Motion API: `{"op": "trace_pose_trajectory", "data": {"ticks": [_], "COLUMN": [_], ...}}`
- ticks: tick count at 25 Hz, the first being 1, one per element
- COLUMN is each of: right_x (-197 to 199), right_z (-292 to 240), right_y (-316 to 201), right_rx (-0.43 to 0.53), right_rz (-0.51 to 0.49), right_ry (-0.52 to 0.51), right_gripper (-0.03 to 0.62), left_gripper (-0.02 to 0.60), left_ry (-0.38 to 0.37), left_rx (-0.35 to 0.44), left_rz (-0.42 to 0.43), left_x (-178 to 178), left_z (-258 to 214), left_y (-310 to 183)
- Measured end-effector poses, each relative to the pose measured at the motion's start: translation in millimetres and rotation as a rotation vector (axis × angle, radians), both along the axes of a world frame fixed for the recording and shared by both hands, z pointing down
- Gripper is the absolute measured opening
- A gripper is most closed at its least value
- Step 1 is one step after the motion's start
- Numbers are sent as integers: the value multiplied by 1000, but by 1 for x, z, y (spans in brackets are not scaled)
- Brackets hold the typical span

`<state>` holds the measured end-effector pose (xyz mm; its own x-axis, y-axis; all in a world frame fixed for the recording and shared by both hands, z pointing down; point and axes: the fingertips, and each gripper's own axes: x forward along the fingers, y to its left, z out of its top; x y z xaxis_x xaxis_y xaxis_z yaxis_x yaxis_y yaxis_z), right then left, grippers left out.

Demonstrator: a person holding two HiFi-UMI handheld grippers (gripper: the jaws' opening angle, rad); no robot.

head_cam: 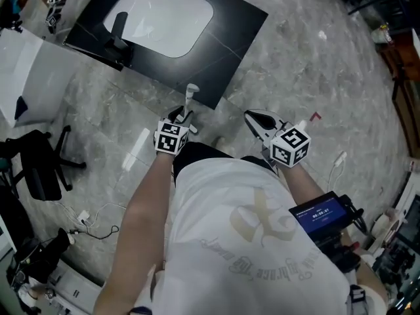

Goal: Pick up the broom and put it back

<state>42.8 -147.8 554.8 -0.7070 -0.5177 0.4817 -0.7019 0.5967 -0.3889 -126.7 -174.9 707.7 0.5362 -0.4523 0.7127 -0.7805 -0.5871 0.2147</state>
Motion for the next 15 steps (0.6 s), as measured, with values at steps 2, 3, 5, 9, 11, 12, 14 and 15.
{"op": "trace_pose_trajectory", "data": {"ticks": [2,3,5,9,11,12,14,15], "right_x": [4,7,15,32,40,43,49,51], "right_z": [1,1,3,7,10,11,13,14], "right_y": [-1,-2,-3,-5,-4,-4,-4,-4], "right_rx": [-4,-8,-15,-26,-31,-35,-40,-42], "right_rz": [14,23,47,105,133,144,159,165], "right_ry": [5,8,12,15,13,11,12,13], "right_gripper": [17,17,17,17,17,17,17,17], "left_gripper": [150,150,150,150,149,149,145,130], "left_ry": [-20,-31,-49,-66,-72,-75,-81,-85], "left_rx": [-10,-17,-29,-38,-37,-36,-34,-30], "left_rz": [8,11,19,49,62,65,65,65], "left_x": [0,0,0,2,5,6,8,8], "left_z": [8,12,19,30,35,37,41,42], "left_y": [-8,-11,-16,-24,-27,-28,-31,-33]}}
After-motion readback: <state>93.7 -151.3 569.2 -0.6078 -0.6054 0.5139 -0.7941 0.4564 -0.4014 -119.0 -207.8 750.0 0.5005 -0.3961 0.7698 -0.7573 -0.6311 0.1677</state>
